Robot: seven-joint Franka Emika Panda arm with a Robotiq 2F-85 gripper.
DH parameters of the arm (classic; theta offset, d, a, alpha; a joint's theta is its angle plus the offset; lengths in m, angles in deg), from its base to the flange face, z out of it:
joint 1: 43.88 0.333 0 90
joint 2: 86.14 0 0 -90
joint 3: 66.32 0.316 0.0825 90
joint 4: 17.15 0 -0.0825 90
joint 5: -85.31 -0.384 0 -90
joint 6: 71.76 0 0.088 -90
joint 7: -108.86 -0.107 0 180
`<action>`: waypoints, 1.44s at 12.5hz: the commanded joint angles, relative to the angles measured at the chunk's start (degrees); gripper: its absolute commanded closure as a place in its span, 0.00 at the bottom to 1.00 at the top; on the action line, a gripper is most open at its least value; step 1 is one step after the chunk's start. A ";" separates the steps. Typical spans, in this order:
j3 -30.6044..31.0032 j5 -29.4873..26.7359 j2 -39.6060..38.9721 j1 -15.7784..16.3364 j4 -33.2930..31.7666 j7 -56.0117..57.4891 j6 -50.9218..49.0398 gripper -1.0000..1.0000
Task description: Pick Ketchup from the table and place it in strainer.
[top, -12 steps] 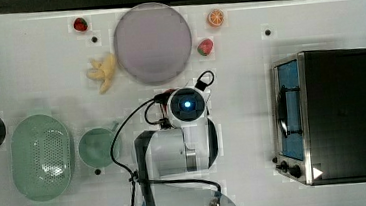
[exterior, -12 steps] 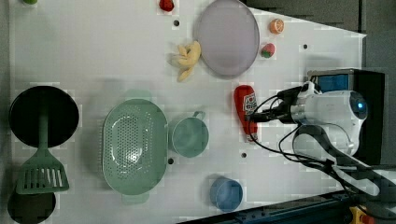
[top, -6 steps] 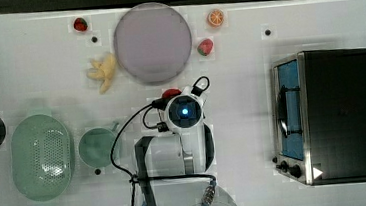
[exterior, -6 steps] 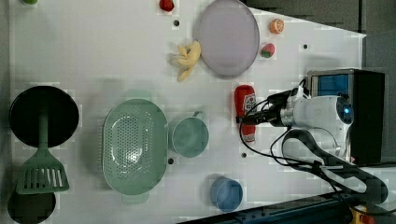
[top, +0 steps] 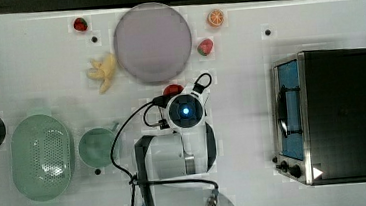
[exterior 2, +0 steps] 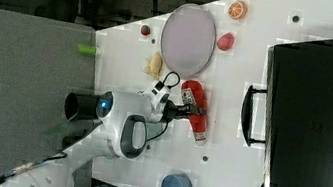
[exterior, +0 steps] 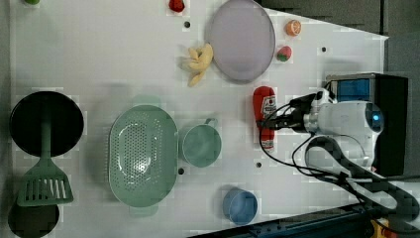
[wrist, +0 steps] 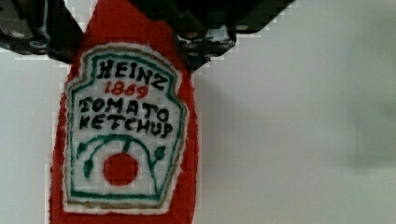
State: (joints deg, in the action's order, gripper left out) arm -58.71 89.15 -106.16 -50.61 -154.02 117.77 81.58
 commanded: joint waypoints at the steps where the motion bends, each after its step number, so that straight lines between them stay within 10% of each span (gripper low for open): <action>1: -0.31 -0.14 10.78 -0.76 2.40 1.71 -8.00 0.41; 10: 2.06 -1.69 27.44 0.09 12.96 -2.37 -40.18 0.41; 18: 17.46 -6.15 24.90 3.59 16.16 -30.46 -41.10 0.41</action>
State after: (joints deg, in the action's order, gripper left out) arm -43.57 83.85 -80.89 -49.79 -139.13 96.56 40.02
